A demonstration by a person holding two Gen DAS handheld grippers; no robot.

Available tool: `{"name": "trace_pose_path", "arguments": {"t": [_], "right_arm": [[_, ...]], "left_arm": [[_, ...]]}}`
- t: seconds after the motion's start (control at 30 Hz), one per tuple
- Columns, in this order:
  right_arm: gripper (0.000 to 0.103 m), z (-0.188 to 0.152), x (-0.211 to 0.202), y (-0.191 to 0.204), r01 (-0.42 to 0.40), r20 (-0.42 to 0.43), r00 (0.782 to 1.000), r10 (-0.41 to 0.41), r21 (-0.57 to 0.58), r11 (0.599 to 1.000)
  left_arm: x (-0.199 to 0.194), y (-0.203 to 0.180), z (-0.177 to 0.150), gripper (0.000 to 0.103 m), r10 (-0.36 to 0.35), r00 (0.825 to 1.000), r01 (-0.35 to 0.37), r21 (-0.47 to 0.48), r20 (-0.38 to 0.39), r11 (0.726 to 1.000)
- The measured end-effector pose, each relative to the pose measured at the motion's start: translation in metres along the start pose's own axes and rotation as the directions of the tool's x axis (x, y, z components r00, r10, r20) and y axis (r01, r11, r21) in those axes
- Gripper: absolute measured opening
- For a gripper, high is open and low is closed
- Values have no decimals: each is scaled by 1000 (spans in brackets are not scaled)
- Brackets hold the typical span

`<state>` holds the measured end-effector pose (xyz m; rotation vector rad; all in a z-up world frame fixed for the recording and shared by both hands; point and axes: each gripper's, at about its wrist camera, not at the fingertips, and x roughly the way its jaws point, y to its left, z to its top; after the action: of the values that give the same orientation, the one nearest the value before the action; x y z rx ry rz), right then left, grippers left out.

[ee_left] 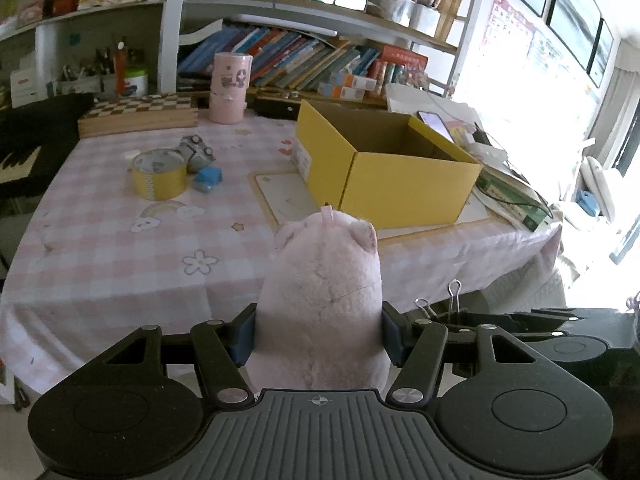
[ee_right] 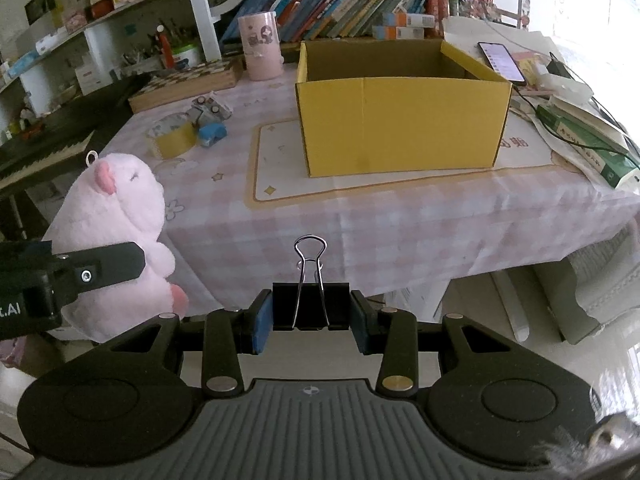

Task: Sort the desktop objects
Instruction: 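Carry the pig in the left tool and clip in the right tool to the yellow box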

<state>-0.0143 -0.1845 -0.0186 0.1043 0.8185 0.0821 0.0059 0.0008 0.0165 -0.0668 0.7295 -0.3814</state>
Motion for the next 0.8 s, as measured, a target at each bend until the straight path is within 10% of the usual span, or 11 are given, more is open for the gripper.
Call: {"name": "trace_pose_path", "arguments": {"t": [0.8], "right_arm": [[37,1,-5,-4,39,16,999,-39,22,999]], "left_arm": [[7,-8,4,61,-47,999,47,47,-3,998]]}}
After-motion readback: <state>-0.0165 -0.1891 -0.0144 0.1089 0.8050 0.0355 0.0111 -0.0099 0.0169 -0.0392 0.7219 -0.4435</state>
